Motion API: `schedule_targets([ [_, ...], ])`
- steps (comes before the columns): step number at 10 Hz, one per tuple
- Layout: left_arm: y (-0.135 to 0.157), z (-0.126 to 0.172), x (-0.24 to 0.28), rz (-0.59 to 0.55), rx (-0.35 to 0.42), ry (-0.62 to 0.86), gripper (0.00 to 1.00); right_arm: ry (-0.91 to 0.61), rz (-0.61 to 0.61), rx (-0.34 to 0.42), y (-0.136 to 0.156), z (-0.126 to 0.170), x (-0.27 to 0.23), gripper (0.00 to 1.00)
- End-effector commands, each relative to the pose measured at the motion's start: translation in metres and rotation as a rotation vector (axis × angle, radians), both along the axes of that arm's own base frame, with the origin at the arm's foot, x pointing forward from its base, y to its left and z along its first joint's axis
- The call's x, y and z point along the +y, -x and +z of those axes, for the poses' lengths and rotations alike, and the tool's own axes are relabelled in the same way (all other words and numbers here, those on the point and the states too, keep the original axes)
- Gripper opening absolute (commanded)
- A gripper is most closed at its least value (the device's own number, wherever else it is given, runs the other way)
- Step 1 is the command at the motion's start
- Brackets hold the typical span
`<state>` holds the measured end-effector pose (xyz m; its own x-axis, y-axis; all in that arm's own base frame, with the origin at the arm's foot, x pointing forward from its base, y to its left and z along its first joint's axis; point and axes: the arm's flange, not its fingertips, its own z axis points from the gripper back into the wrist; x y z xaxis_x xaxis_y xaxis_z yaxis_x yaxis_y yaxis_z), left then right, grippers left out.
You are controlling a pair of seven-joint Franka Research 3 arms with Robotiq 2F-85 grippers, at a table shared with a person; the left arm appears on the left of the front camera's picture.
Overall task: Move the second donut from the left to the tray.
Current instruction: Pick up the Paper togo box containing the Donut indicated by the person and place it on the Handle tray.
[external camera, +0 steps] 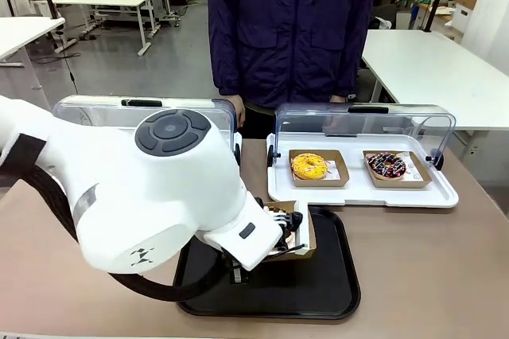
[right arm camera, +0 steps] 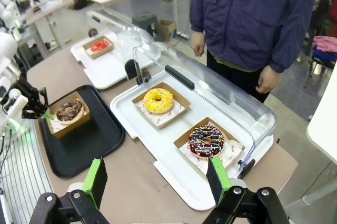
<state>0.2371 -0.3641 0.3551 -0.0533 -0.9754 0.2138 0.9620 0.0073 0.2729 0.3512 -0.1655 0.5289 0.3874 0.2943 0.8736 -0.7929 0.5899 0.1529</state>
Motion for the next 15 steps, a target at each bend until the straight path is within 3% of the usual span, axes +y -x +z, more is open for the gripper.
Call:
schedule_targets([
  [1,-0.009,-0.009,-0.007,0.003,0.004,-0.049,0.02,-0.013,0.007,-0.036,-0.003,0.002,0.0,1.0],
  [5,-0.02,-0.036,-0.014,-0.021,0.012,-0.123,0.02,-0.013,0.007,-0.036,-0.003,0.002,0.0,1.0],
  [11,-0.025,-0.039,-0.013,-0.027,0.05,-0.148,0.02,-0.013,0.007,-0.036,-0.003,0.002,0.0,1.0],
  [12,-0.025,-0.038,-0.012,-0.01,0.051,-0.134,0.38,-0.013,0.007,-0.036,-0.003,0.002,0.0,1.0],
  [13,-0.026,-0.034,-0.011,-0.012,0.054,-0.13,0.59,-0.013,0.007,-0.036,-0.003,0.002,0.0,1.0],
  [14,-0.026,-0.029,-0.008,-0.004,0.065,-0.13,0.95,-0.013,0.007,-0.036,-0.003,0.002,0.0,1.0],
  [15,-0.024,-0.019,-0.004,0.008,0.071,-0.115,1.0,-0.013,0.007,-0.036,-0.003,0.002,0.0,1.0],
])
